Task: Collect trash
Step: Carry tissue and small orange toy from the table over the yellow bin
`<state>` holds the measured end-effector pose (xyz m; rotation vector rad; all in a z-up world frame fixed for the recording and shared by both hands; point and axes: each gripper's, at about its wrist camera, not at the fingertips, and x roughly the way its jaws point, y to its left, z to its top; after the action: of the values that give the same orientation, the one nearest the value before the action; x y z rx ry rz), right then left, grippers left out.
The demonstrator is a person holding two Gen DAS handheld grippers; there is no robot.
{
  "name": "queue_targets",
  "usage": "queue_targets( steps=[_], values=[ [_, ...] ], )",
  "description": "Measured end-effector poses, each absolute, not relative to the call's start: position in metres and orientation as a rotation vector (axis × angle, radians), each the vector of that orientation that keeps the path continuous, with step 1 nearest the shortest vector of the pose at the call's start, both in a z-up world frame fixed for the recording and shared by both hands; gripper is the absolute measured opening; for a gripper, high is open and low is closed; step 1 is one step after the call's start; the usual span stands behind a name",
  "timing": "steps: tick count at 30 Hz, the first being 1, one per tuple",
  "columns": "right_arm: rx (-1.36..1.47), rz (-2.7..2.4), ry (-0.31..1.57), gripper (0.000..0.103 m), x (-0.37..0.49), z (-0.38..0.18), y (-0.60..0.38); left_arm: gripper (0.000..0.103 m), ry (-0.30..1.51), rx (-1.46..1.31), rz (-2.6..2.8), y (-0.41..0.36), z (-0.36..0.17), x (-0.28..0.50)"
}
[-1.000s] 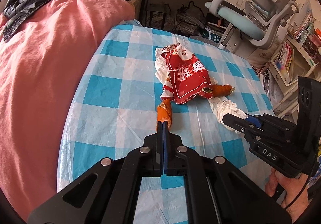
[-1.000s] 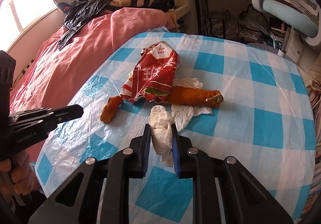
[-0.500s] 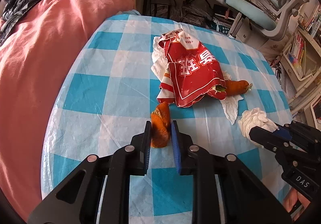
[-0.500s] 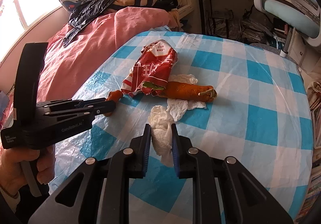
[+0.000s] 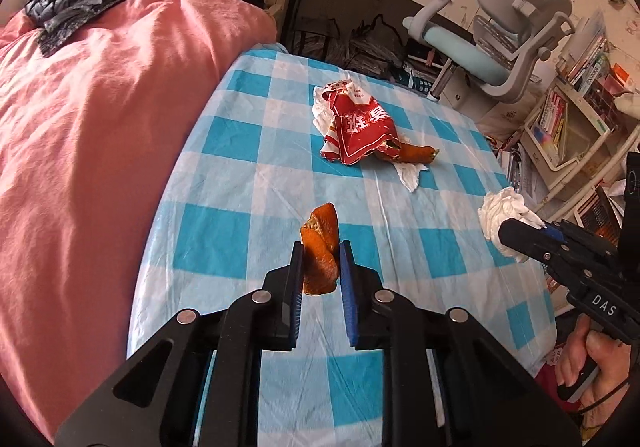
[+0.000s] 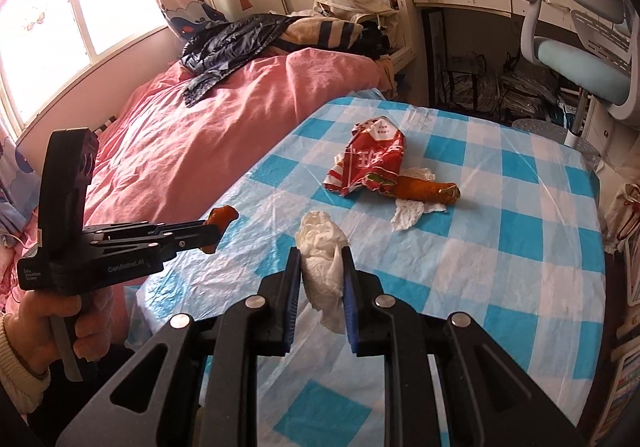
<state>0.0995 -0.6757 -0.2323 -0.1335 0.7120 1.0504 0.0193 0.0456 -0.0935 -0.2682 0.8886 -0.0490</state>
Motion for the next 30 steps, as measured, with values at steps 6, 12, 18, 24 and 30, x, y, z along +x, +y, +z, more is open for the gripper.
queue_targets(
  steps=[6,12,18,24,30],
  values=[
    [-0.177,1.127,0.647,0.021,0.035,-0.230,-0.690,0.017,0.847,-0.247,0.000,0.052,-0.083,-0.048],
    [-0.204,1.171,0.662,0.022,0.001,-0.243,-0.698,0.017,0.800,-0.273,0.044,0.059,-0.078,-0.094],
    [-0.213,1.152,0.665,0.023,-0.026,-0.251,-0.704,0.017,0.757,-0.247,0.046,0.054,-0.074,-0.114],
    [-0.227,1.132,0.672,0.023,-0.040,-0.258,-0.705,0.017,0.775,-0.257,0.035,0.054,-0.079,-0.129],
    [-0.203,1.124,0.677,0.023,-0.050,-0.262,-0.712,0.017,0.788,-0.239,0.020,0.047,-0.084,-0.142]
  ],
)
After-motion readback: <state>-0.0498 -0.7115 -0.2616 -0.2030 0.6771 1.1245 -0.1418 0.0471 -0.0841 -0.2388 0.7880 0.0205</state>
